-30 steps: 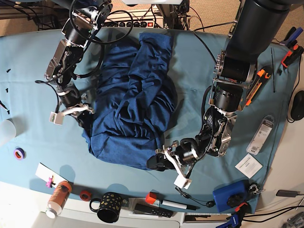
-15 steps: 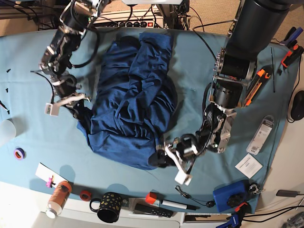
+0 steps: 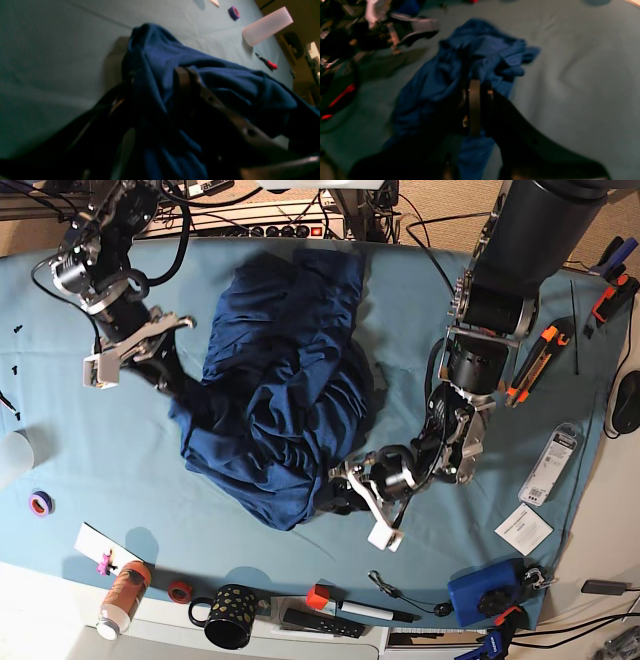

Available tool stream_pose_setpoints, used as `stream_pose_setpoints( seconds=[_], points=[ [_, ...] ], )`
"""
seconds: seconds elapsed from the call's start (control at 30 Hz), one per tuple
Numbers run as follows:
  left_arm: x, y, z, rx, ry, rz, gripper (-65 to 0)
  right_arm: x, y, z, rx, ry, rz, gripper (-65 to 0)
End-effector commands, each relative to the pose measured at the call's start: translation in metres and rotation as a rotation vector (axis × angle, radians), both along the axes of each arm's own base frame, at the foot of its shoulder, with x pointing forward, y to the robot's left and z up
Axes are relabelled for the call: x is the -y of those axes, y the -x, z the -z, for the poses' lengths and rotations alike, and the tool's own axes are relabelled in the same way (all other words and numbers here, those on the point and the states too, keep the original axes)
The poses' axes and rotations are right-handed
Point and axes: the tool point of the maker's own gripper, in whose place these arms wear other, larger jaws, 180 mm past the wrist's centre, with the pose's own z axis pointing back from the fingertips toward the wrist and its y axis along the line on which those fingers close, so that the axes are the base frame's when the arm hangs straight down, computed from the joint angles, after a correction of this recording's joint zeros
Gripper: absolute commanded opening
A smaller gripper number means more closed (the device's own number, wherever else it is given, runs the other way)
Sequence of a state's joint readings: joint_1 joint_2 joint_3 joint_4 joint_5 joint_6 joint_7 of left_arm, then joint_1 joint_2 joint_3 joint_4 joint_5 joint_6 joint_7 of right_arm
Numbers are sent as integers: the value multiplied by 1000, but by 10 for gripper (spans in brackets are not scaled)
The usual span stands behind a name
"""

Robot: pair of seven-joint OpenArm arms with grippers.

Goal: Layout the t-shirt on the table in an organized manner, then fold the t-shirt properly
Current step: 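Lower the right gripper onto the t-shirt edge beside the pile, then grasp the t-shirt fabric with the right gripper near the left gripper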

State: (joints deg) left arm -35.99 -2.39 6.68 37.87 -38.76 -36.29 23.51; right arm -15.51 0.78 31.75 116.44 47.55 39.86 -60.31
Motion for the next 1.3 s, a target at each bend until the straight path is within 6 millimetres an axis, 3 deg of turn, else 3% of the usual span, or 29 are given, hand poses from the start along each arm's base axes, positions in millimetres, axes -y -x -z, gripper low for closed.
stream_pose_setpoints(
  seconds=[0.0, 0.23, 0.43, 0.63, 0.77, 1.03, 1.27],
  points=[
    [4, -13, -27, 63, 37, 2, -440, -5, 0, -12, 37, -22, -21, -650],
    [10, -2, -20, 11, 61, 28, -440, -36, 32, 7, -145, -112, -200, -650],
    [16, 4, -15, -8, 83, 31, -441, -58, 32, -34, 2, -308, -288, -650],
    [24, 9, -14, -20, 84, 52, -442, -62, 31, -50, 59, -368, -317, -650],
    [32, 15, -18, -5, 95, 97, -442, -62, 22, -59, 97, -362, -324, -650],
    [32, 16, -16, -11, 88, 104, -442, -58, -16, -93, 233, -283, -327, -650],
    [32, 23, -7, -31, 89, 103, -442, -55, -43, -93, 232, -157, -280, -650]
  ],
)
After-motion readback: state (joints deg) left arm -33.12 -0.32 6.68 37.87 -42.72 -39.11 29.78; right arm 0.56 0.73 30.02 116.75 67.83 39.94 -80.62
